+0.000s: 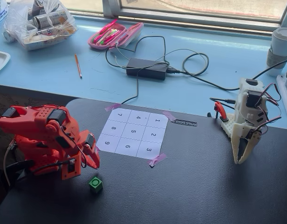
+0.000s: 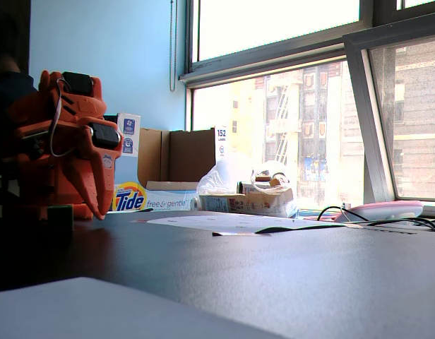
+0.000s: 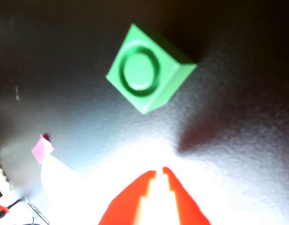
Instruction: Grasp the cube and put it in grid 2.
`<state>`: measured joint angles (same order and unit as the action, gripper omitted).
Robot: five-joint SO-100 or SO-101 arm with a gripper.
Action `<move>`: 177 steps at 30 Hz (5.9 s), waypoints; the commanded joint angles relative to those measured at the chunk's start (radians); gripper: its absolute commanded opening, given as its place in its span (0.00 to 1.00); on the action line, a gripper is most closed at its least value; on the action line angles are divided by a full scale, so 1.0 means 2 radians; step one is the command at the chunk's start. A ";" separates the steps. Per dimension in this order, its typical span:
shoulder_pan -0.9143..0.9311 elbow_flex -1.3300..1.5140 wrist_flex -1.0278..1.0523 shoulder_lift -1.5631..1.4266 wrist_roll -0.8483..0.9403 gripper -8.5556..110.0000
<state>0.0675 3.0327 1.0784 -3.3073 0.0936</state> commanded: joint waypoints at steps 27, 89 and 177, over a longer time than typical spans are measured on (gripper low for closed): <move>-0.002 0.003 0.001 0.003 0.002 0.07; 0.132 -0.347 0.051 0.446 -0.079 0.37; -0.193 -1.036 0.241 0.936 -0.092 0.07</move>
<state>-0.2562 1.0293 1.5509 -1.4496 -0.0767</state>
